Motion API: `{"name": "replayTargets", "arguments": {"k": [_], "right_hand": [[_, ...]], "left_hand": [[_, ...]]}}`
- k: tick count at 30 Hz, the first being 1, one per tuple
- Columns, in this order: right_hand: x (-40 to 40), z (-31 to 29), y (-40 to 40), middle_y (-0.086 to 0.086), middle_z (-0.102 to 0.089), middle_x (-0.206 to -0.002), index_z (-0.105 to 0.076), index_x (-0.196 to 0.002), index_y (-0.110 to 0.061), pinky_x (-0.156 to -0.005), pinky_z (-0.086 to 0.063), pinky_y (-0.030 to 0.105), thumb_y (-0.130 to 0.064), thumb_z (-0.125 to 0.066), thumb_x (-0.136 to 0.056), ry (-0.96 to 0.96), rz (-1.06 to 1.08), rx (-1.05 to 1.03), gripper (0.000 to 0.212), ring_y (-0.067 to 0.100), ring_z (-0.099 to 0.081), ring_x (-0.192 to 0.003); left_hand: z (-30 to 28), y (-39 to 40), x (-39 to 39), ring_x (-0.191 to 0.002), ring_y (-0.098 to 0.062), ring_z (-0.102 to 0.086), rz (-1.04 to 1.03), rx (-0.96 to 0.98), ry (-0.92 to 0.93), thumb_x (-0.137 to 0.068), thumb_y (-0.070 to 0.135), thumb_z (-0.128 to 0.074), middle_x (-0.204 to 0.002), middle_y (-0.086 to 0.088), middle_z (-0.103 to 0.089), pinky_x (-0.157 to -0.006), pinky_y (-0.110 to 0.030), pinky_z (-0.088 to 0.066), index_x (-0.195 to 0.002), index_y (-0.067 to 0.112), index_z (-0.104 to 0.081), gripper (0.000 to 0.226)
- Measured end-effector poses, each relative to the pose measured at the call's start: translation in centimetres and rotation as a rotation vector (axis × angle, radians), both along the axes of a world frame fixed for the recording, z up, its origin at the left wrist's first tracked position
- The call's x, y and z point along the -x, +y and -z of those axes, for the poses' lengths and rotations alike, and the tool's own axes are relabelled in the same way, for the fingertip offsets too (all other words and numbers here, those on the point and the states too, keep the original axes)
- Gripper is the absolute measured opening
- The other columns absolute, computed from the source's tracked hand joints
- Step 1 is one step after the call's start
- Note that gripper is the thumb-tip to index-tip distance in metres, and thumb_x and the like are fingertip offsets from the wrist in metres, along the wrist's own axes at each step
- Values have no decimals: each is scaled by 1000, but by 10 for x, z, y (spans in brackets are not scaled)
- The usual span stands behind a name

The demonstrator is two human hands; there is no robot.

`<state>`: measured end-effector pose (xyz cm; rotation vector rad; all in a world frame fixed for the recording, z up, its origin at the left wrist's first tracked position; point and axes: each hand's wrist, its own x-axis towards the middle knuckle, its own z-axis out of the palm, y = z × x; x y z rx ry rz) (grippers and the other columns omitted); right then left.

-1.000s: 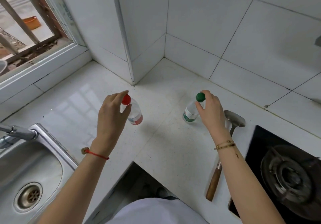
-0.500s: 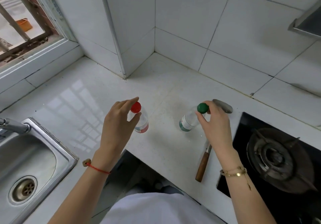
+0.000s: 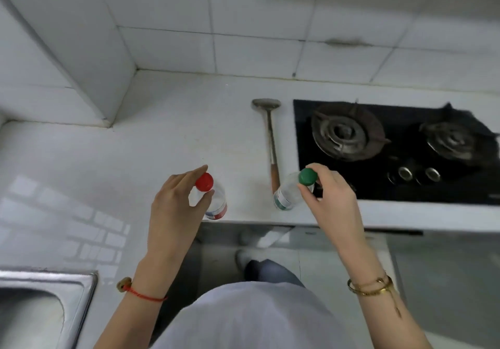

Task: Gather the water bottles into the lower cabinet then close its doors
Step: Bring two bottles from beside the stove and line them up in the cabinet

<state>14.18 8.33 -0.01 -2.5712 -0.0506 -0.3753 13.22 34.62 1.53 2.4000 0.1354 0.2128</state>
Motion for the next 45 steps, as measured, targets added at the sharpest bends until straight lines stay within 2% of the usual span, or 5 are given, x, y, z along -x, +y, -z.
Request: {"name": "replayTargets", "arguments": {"k": [17, 22, 33, 37, 45], "right_hand": [[311, 18, -68, 1, -62, -95, -55, -114, -19, -70, -46, 29, -25, -68, -88, 127, 764, -65, 29, 20, -59, -86], [393, 18, -110, 0, -62, -92, -57, -111, -18, -70, -49, 33, -21, -71, -86, 89, 963, -90, 29, 21, -60, -85], [538, 22, -237, -3, -62, -93, -58, -110, -20, -74, -46, 30, -20, -69, -86, 98, 1191, -130, 26, 15, -56, -89], [566, 22, -278, -5, -63, -95, -58, -111, -20, -73, -46, 29, -21, -69, -87, 89, 1285, -131, 26, 14, -56, -90], [591, 37, -374, -2, -63, -91, -59, -109, -19, -71, -47, 27, -20, -70, -86, 78, 1452, -171, 25, 17, -59, -85]], "left_hand": [[3, -136, 120, -106, -11, -60, 899, -8, 78, -83, 14, -73, -112, 9, -69, -90, -10, -39, -122, 24, -66, 41], [5, -219, 167, -109, -14, -62, 1094, 0, 57, -81, 13, -75, -115, 7, -70, -94, -35, -51, -126, 21, -66, 46], [17, -413, 279, -101, -13, -64, 1322, 83, -24, -80, 11, -78, -106, 7, -71, -90, -20, -45, -122, 17, -69, 43], [14, -478, 302, -100, -11, -63, 1420, 62, -33, -80, 13, -78, -106, 7, -72, -90, -4, -38, -121, 18, -69, 42], [21, -607, 323, -95, -12, -64, 1543, 29, -20, -78, 12, -79, -102, 9, -71, -87, 1, -35, -118, 19, -70, 41]]}}
